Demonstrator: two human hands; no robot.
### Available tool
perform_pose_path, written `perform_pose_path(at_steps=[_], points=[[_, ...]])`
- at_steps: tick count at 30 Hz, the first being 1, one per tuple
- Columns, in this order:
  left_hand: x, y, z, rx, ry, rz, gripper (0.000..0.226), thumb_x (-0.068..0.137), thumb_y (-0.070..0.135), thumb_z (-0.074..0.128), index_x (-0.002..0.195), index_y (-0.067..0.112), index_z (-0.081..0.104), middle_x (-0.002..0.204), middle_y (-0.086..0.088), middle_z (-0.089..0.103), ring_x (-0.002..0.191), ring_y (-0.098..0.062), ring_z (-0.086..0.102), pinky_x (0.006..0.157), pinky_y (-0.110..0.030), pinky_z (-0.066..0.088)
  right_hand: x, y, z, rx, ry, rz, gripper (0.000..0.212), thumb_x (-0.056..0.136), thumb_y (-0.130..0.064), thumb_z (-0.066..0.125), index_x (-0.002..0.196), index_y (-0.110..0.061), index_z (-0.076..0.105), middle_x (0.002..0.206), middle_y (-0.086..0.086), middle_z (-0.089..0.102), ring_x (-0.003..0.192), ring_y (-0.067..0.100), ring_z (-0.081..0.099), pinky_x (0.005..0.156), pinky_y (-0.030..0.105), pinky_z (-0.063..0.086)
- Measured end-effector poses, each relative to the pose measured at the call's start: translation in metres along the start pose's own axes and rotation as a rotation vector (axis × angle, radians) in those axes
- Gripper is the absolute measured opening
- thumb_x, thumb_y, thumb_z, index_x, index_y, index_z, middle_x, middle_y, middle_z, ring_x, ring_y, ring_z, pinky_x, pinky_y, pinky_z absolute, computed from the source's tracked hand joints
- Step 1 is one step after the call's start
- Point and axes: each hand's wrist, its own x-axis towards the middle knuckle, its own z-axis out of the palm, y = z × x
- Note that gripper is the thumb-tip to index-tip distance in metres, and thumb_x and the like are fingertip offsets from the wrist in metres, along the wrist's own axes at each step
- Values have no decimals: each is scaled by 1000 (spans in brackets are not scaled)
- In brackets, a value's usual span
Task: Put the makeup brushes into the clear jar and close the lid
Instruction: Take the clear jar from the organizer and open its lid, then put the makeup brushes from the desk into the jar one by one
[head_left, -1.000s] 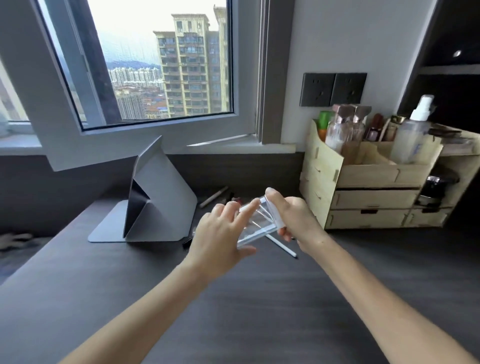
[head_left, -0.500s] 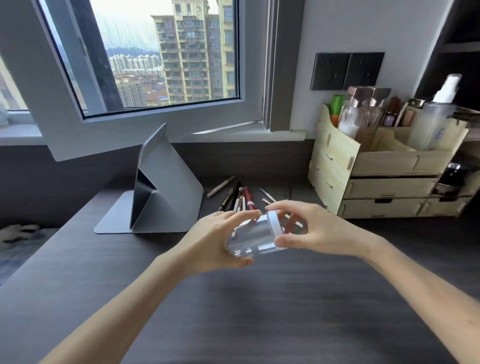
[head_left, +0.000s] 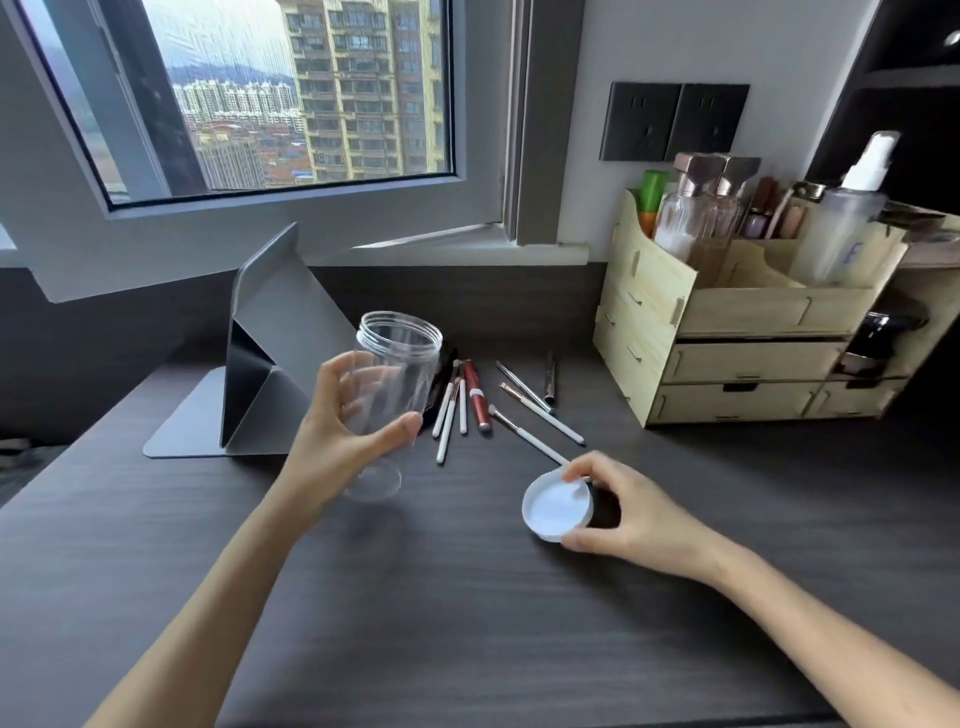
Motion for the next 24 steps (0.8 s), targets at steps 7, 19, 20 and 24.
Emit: perform_pose_path(at_steps=[7,19,20,24], points=[[7,-8,-5,-51,150,-8,79,47,64,80,117,45,48,119,12,57,118,-18,54,102,-47,44,15,-6,2,-216,12,-156,33,75,-41,72,102,-23,64,117,-12,59,118,4,46,100,25,33],[1,-21,0,140,377,206,79,59,44,78,126,14,49,112,0,54,106,-18,52,97,-25,41,185,-58,32,-533,372,287,34,92,-36,49,100,-8,66,108,13,69,102,33,63,72,32,46],[0,-23,0,166,375,219,80,58,44,78,127,14,49,111,1,54,105,-18,52,96,-27,42,197,-58,30,-482,355,332,31,92,-33,51,101,-8,65,110,14,68,104,34,63,73,32,47],[3,-27,1,200,362,237,81,58,42,85,128,23,48,109,7,55,106,-19,53,95,-32,43,222,-57,32,-345,176,473,26,84,-26,59,101,-7,64,113,13,68,105,33,64,71,29,44]])
